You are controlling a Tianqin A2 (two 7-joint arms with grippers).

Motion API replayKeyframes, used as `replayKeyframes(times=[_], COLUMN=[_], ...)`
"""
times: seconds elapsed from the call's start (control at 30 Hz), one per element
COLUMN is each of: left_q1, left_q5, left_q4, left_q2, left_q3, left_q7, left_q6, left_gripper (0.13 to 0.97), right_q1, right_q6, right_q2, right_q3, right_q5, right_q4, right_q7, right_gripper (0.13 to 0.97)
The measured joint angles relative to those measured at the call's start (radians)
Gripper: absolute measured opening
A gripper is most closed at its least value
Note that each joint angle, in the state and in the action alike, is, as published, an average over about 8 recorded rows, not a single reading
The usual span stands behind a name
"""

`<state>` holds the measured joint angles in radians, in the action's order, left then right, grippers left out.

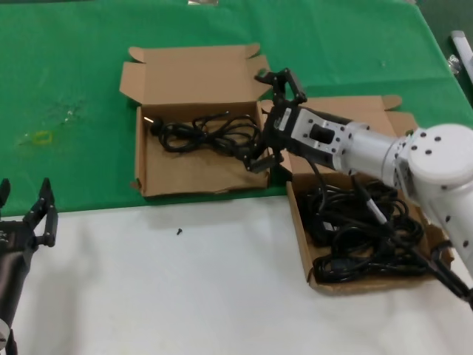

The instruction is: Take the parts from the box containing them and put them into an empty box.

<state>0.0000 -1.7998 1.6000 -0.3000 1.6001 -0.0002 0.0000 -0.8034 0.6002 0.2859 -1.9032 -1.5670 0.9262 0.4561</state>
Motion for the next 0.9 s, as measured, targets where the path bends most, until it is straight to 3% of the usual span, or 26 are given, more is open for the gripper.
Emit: replayKeyframes(times=[0.13, 0.7, 0.9], left_q1=[0.0, 0.0, 0.0], left_q5=[0.0, 0.0, 0.0], left_q4=[0.0, 0.0, 0.0], left_q2=[0.0, 0.0, 0.0], left_q3=[0.0, 0.0, 0.0], left_q7=[0.0, 0.0, 0.0], left_q6=[0.0, 0.0, 0.0], left_gripper=[0.347, 0.76, 0.794], right_q1=[0.055, 0.288, 0.371], right_q6=[-0.041, -0.215, -0.277], right_q2=[0.001, 0.005, 0.007], right_q3=[0.021, 0.109, 0.14], right_q5=[-0.016, -0.084, -0.108], right_q4=[0.046, 0.242, 0.311], right_q7=[-0.031, -0.163, -0.211], right_gripper=[0.966, 0.966, 0.966])
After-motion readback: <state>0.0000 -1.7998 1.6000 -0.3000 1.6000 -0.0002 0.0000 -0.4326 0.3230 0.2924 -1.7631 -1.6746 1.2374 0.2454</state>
